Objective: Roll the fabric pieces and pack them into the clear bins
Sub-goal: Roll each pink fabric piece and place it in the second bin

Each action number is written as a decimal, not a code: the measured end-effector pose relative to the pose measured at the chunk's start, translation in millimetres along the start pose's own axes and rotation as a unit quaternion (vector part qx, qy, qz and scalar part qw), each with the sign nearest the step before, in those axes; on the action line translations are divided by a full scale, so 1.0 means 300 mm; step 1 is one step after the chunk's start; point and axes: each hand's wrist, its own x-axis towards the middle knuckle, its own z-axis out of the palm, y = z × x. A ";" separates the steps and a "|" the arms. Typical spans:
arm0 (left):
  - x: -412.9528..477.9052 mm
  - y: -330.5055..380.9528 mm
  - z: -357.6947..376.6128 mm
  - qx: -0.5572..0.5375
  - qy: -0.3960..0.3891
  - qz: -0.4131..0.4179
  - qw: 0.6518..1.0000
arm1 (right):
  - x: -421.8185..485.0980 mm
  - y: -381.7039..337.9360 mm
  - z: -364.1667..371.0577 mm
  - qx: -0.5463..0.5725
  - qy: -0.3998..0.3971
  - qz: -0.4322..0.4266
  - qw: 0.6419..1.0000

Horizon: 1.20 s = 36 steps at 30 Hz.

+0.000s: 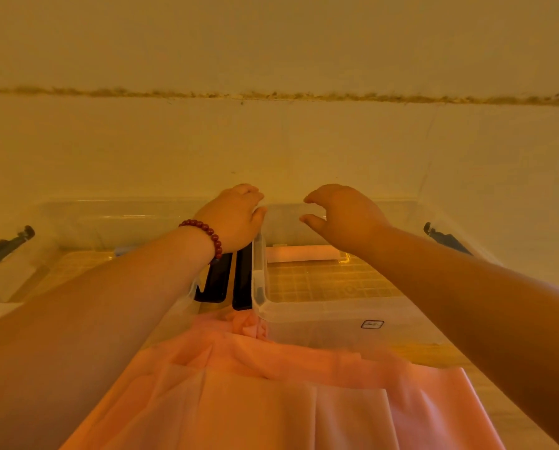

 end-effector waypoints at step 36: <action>-0.725 0.207 0.275 -0.090 0.013 -0.011 0.996 | -0.749 -0.208 0.241 0.105 0.121 -0.013 0.987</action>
